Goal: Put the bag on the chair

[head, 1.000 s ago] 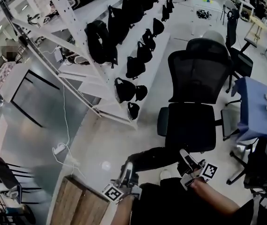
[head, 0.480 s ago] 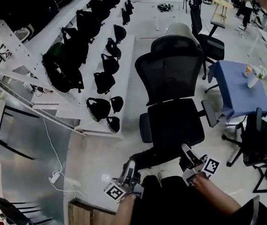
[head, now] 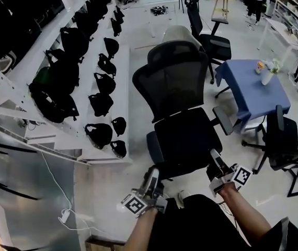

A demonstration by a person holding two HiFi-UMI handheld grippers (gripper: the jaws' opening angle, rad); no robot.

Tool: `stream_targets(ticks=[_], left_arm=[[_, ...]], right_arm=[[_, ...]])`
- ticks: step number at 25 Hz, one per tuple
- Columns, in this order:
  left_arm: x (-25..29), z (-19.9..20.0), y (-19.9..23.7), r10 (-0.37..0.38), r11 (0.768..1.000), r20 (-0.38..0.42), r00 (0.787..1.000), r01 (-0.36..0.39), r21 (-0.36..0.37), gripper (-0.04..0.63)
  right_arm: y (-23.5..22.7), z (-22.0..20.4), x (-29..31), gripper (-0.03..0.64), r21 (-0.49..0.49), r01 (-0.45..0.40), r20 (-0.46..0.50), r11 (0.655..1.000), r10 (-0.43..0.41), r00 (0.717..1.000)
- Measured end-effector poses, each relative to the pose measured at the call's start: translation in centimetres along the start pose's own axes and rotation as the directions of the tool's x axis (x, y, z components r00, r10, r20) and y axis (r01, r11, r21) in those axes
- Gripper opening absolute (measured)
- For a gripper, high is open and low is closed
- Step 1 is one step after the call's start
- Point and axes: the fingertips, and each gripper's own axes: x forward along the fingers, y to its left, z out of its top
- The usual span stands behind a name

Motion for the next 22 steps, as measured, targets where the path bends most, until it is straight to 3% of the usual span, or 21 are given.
stream_targets(ticks=[8, 18, 22], left_arm=[[2.4, -0.4, -0.9, -0.07, 0.998, -0.092, 0.993, 0.07, -0.01, 0.014], [2.8, -0.3, -2.0, -0.18, 0.984, -0.22, 0.959, 0.178, -0.028, 0.014], [3.4, 0.1, -2.0, -0.19, 0.982, -0.239, 0.952, 0.187, -0.035, 0.012]], right_arm=[[0.5, 2.1, -0.1, 0.008, -0.026, 0.026, 0.103, 0.999, -0.023, 0.994], [2.3, 2.2, -1.1, 0.008, -0.09, 0.083, 0.218, 0.992, -0.062, 0.974], [2.7, 2.3, -1.3, 0.008, -0.087, 0.092, 0.254, 0.992, -0.067, 0.965]])
